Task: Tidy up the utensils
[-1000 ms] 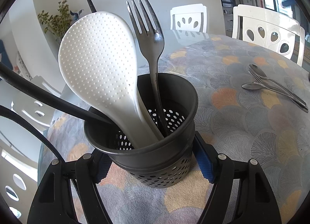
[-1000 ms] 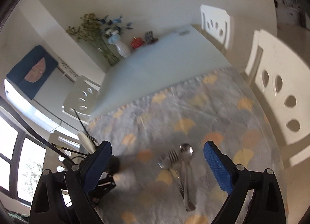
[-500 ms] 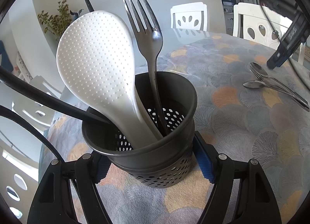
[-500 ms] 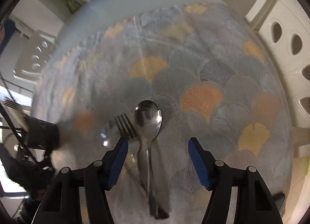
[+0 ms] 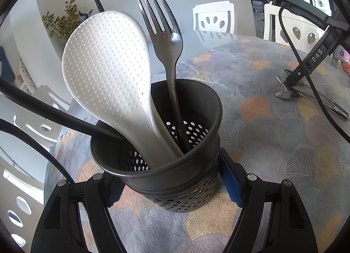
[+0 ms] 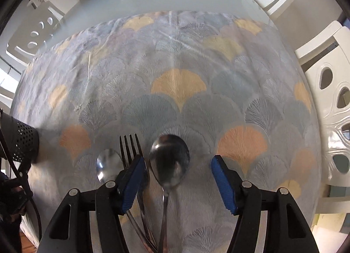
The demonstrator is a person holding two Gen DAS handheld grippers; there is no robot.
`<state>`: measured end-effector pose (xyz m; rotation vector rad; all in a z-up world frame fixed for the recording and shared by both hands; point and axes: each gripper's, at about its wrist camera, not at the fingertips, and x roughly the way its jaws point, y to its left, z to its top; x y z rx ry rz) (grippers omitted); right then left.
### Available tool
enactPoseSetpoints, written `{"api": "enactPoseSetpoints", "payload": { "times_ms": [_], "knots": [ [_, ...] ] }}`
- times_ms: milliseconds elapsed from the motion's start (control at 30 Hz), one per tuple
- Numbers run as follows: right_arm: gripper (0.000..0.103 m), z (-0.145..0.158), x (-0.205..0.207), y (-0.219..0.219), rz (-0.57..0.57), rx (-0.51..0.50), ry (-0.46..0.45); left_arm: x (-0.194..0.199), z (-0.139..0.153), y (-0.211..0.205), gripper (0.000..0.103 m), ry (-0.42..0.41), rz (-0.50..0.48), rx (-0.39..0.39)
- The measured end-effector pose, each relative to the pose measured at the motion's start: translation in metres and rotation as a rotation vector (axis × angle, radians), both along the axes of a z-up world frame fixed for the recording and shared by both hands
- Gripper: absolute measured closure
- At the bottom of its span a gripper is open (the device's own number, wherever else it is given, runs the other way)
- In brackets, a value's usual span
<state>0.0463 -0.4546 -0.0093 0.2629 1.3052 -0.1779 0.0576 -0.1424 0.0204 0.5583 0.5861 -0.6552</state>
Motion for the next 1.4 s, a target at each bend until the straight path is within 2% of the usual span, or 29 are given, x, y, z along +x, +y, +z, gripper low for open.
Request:
{"api": "enactPoseSetpoints", "payload": {
  "times_ms": [200, 333, 467, 500, 567, 667, 767, 1133, 1400],
  "knots": [
    [0.044, 0.002, -0.010, -0.007, 0.027, 0.039, -0.001, 0.000, 0.000, 0.000, 0.028, 0.001, 0.000, 0.000],
    [0.045, 0.001, -0.021, 0.001, 0.063, -0.033, 0.010, 0.000, 0.000, 0.000, 0.028, 0.001, 0.000, 0.001],
    [0.045, 0.003, -0.011, 0.003, 0.038, -0.035, -0.005, 0.001, -0.001, 0.000, 0.028, 0.001, 0.000, 0.002],
    [0.047, 0.003, -0.007, 0.003, 0.034, -0.032, -0.008, 0.001, -0.001, 0.000, 0.028, 0.001, 0.000, 0.002],
    [0.064, 0.006, -0.003, 0.006, 0.040, -0.028, -0.016, 0.001, 0.000, 0.000, 0.028, 0.001, 0.000, 0.002],
    [0.067, 0.010, 0.000, 0.016, 0.060, -0.054, -0.019, 0.001, -0.001, 0.000, 0.028, 0.000, 0.001, 0.003],
    [0.068, 0.011, -0.006, 0.020, 0.031, -0.037, -0.032, 0.001, -0.002, 0.000, 0.028, 0.001, 0.001, 0.002],
    [0.068, 0.091, -0.055, 0.014, -0.053, -0.001, -0.230, 0.000, -0.003, -0.002, 0.028, -0.004, 0.002, 0.010],
    [0.068, 0.148, -0.063, 0.022, -0.073, -0.003, -0.374, -0.001, -0.002, -0.003, 0.028, -0.007, 0.003, 0.013]
  ]
}}
